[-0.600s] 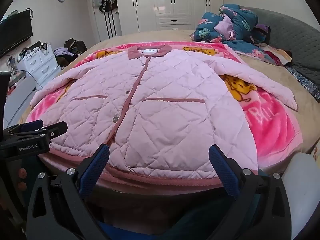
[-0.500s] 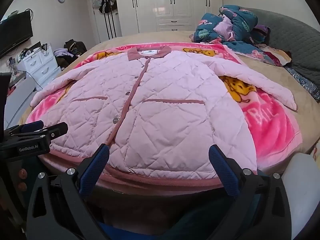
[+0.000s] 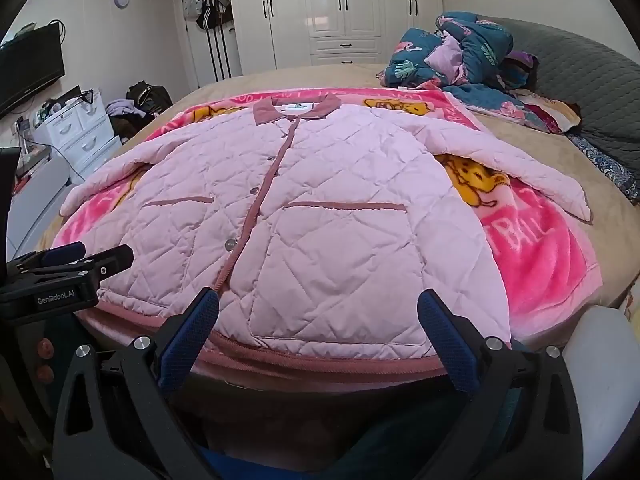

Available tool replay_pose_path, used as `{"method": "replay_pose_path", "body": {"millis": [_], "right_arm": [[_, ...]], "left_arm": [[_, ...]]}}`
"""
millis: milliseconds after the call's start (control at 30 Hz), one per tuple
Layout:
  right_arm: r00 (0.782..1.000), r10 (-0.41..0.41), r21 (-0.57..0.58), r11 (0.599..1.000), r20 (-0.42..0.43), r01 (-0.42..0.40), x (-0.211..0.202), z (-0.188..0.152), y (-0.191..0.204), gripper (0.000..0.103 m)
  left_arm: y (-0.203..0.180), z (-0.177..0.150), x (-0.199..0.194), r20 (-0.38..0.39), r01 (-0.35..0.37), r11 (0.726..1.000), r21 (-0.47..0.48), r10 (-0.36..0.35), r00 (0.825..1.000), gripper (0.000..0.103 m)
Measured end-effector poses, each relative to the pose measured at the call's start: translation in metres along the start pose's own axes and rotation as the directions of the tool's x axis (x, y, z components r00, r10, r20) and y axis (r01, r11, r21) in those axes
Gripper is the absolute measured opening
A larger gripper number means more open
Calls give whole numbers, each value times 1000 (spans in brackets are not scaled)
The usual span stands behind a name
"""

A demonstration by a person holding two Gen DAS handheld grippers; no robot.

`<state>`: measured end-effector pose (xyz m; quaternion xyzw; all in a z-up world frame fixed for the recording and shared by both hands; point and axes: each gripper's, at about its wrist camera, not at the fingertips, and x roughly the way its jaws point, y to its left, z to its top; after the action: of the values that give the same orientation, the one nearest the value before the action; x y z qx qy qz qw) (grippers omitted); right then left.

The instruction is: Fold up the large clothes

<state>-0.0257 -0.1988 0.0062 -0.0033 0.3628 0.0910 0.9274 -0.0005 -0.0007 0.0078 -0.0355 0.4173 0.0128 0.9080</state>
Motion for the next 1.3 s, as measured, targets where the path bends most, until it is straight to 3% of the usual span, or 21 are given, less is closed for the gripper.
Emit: {"method": "replay_pose_path", "body": {"millis": [1300], "right_arm": [[1000, -5, 0, 1000, 3, 5, 0, 2, 1, 99]], "left_arm": [[3, 1, -1, 9, 4, 1000, 1, -4, 1000, 94]]}}
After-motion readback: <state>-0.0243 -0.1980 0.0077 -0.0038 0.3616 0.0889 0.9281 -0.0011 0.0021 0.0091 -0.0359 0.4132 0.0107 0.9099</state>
